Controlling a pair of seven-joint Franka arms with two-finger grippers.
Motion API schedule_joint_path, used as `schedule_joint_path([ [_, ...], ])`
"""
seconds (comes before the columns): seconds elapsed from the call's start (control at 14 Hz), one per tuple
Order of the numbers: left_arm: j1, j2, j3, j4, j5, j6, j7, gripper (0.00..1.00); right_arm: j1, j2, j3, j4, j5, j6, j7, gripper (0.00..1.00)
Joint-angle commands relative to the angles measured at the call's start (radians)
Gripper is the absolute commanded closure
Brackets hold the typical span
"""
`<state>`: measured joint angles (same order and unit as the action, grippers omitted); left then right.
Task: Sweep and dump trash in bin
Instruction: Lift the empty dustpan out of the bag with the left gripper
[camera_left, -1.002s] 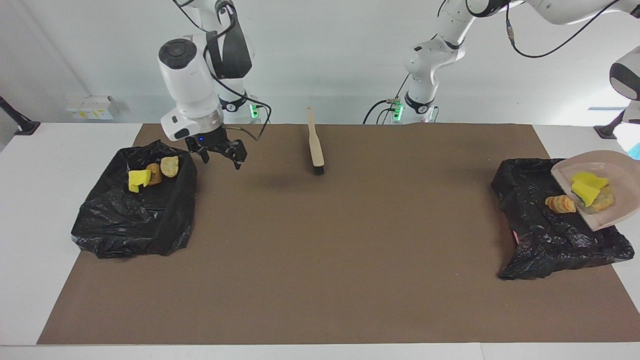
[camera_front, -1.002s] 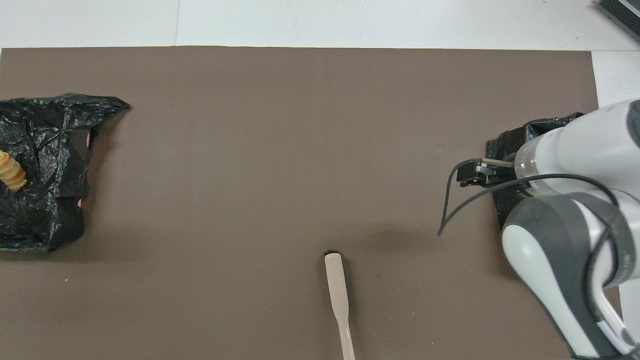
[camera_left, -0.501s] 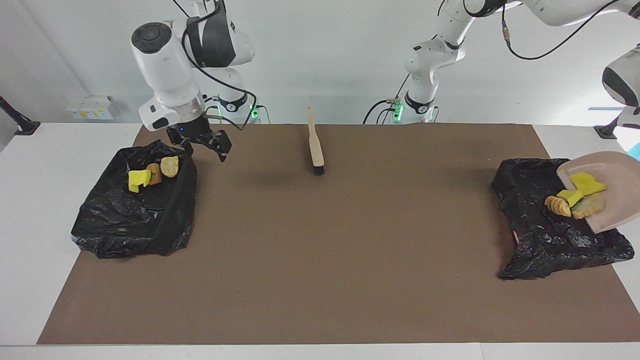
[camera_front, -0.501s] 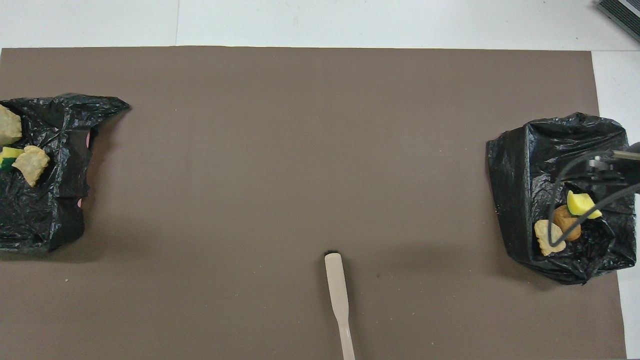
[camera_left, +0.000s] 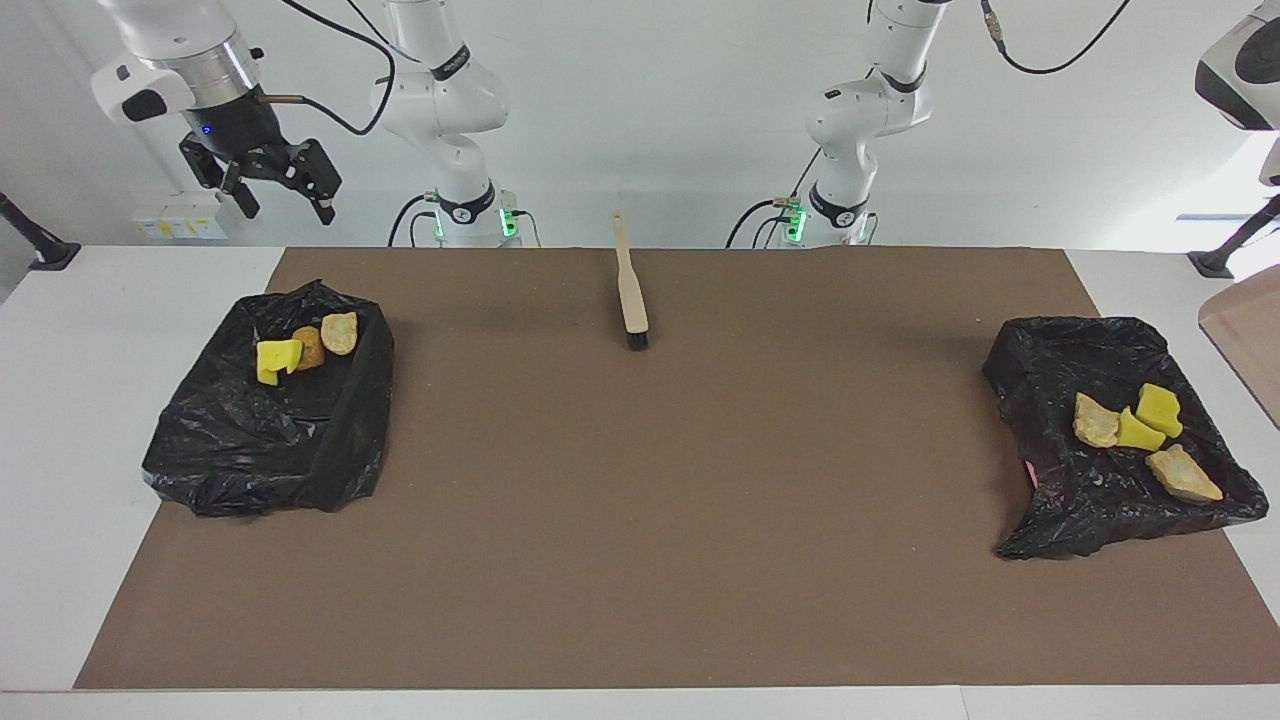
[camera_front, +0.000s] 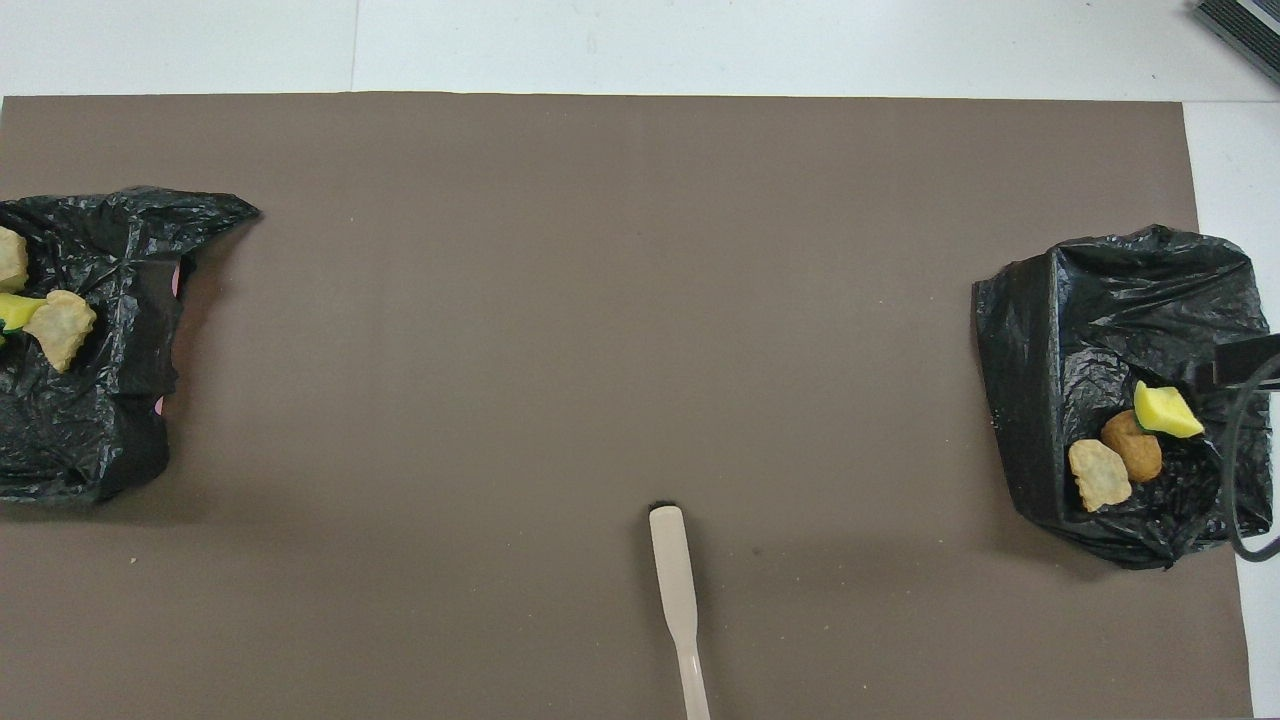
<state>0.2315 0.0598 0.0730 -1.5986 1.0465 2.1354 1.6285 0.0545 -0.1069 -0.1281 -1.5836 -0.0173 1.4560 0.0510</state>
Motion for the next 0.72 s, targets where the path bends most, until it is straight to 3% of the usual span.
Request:
schedule_joint_path([
  [0.0, -0.07, -0.018, -0.007, -0.014, 0.003, -0.096, -0.01, 1.0, -0.008, -0.011, 0.013, -0.021, -0.007, 0.011, -0.02, 0.0],
  [0.64, -0.398, -0.051, -0.019, -0.035, -0.377, -0.448, -0.132, 1.0, -0.007, -0.014, 0.015, -0.024, -0.003, 0.001, -0.02, 0.0],
])
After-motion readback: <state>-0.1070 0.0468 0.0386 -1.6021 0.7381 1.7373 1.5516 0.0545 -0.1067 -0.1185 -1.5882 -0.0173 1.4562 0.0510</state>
